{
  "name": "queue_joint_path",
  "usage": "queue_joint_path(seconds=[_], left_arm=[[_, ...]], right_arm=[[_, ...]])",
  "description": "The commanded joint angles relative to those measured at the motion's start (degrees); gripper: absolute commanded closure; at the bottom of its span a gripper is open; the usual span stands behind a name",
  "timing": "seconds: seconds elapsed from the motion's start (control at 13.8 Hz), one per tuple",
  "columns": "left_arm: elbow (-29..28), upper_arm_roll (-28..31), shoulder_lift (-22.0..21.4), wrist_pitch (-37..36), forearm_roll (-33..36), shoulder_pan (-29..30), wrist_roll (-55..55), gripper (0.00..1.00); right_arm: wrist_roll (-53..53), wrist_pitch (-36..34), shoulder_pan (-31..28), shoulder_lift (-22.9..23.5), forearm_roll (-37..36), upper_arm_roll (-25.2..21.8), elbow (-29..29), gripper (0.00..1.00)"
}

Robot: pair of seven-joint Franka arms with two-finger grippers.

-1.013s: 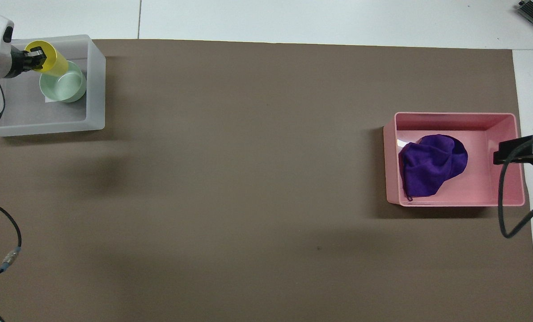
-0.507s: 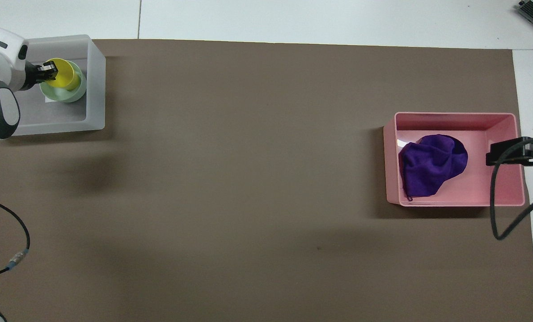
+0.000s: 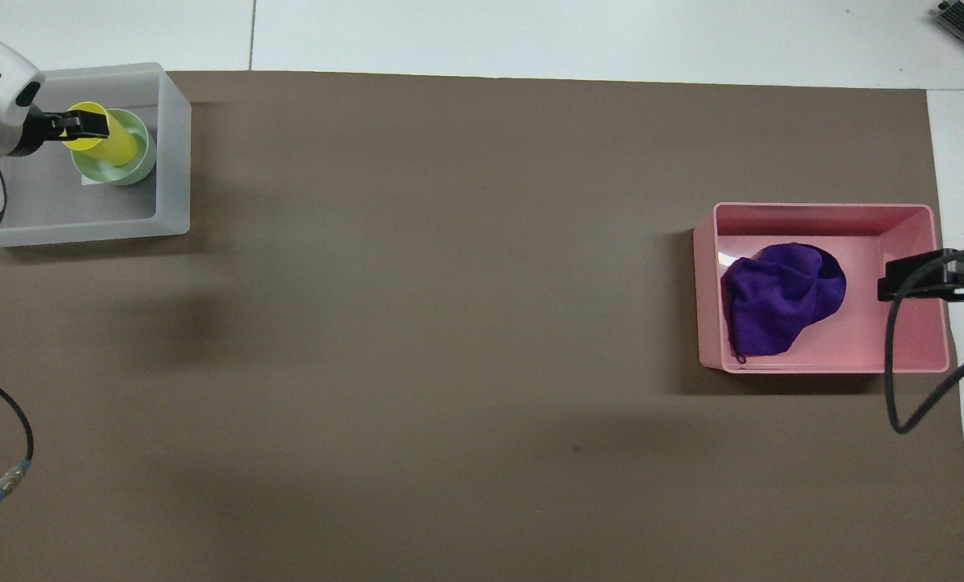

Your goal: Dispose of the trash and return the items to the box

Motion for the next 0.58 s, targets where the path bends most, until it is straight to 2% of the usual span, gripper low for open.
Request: queue_joint_path(seconds=[0.0,0.29,0.51], left_arm=[[-5.25,0.26,-8.72,-6.89,-0.81,-1.78,8.85,0.0],[-11.06,0.35,-19.44,-15.5,-0.81,-7.57,8.17,0.0],[-14.32,0.44,-25.16,-17.27,-0.81,-12.06,3.71,0.0]], right_arm=[[-0.79,-0.41,-0.75,-0.96,0.65,0.3,-1.01,0.0],[-0.79,-0.41,-0.75,-1.05,0.65,0.3,-1.01,0.0],[-0.79,-0.32,-0.84,-1.05,0.56,0.3,-1.27,0.0]])
